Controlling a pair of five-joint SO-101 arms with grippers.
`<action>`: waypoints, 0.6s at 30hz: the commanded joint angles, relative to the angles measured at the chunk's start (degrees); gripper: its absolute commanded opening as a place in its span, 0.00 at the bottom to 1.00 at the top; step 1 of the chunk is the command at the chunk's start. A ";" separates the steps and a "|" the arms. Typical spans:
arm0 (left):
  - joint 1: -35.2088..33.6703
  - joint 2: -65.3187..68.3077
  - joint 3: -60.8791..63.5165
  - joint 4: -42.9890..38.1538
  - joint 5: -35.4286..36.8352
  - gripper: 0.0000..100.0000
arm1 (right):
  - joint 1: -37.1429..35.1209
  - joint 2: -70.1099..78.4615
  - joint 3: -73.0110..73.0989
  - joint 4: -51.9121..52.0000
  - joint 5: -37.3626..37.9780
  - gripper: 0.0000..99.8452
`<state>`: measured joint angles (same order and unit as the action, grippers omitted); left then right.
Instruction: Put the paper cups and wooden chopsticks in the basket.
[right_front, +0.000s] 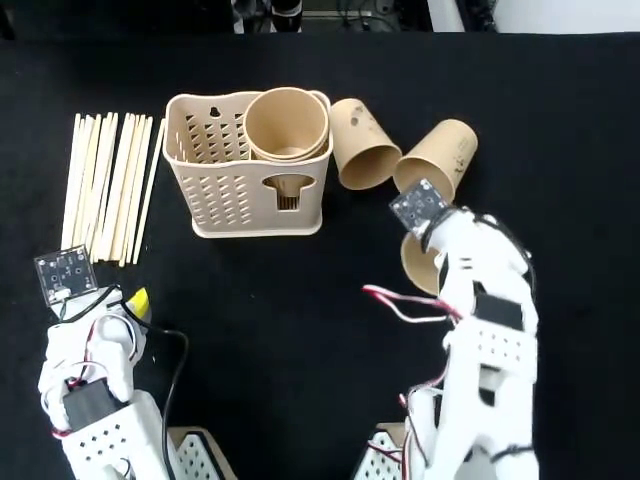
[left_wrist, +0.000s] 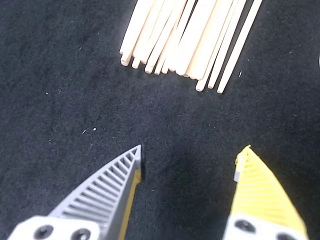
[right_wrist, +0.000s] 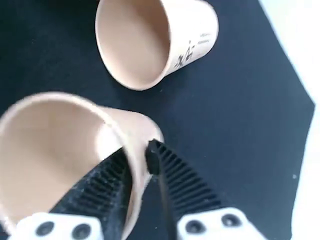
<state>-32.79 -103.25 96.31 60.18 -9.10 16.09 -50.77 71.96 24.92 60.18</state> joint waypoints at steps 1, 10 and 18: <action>0.48 -0.35 0.92 -0.18 -0.35 0.30 | 1.05 -9.45 -0.04 4.04 -3.87 0.01; 0.48 -0.35 0.92 -0.09 -0.35 0.30 | -4.84 -24.84 -19.21 42.02 -14.59 0.01; 0.48 -0.35 0.92 0.00 -0.35 0.30 | -13.01 -10.24 -45.49 57.14 -27.52 0.01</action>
<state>-32.79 -103.25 96.31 60.18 -9.10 5.54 -67.82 37.76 78.81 37.14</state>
